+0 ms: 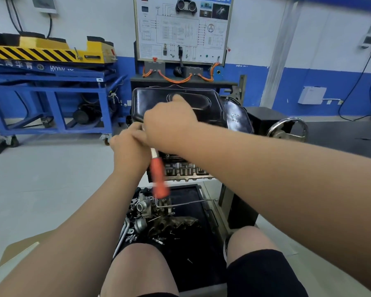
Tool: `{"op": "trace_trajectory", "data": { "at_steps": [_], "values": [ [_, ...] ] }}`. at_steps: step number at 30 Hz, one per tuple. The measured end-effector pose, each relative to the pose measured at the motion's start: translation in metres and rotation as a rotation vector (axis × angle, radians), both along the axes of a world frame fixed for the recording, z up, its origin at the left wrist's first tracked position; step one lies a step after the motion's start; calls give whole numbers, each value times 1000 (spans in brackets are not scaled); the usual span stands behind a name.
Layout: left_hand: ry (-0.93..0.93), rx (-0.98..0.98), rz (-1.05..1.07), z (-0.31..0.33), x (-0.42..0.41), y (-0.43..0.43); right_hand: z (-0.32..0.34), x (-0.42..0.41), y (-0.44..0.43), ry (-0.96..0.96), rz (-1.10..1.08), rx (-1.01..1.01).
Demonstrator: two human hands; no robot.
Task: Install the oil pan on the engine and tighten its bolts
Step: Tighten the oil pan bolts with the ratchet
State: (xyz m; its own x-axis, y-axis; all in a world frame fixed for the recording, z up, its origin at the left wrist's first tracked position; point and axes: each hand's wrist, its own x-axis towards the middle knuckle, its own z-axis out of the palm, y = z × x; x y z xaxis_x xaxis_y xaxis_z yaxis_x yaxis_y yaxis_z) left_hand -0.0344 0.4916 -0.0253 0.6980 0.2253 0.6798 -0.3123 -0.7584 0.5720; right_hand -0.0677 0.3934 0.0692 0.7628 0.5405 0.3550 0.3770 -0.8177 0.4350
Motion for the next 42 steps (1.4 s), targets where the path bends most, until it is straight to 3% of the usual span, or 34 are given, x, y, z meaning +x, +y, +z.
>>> {"op": "trace_trajectory", "data": {
  "at_steps": [2,4,6,8,12,14,21,27,33,40,42],
  "values": [
    [2,-57,8,-4,1,-2,-5,-1,4,7,-12,68],
    [-24,-153,-63,-5,-1,2,1,-1,3,-50,79,-44],
    [-30,-137,-150,-6,-2,6,10,4,-2,-124,177,-240],
    [-32,-98,-163,-4,-4,6,15,7,-3,-170,218,-309],
    [-43,-210,-56,-2,-2,0,2,-1,3,-70,72,-126],
    [-38,-133,-20,-1,-3,1,-1,-2,3,22,-23,6],
    [-21,-105,-196,2,-7,5,19,8,-7,-136,169,-285],
    [-33,-138,-136,10,-10,-2,5,0,0,-31,-6,-62],
    [68,-137,-235,13,-3,10,21,8,-6,-128,163,-273],
    [77,-112,-82,9,-6,3,10,7,-5,68,-43,-13],
    [41,-100,-152,8,-8,3,14,8,-8,1,16,-95]
  ]
}}
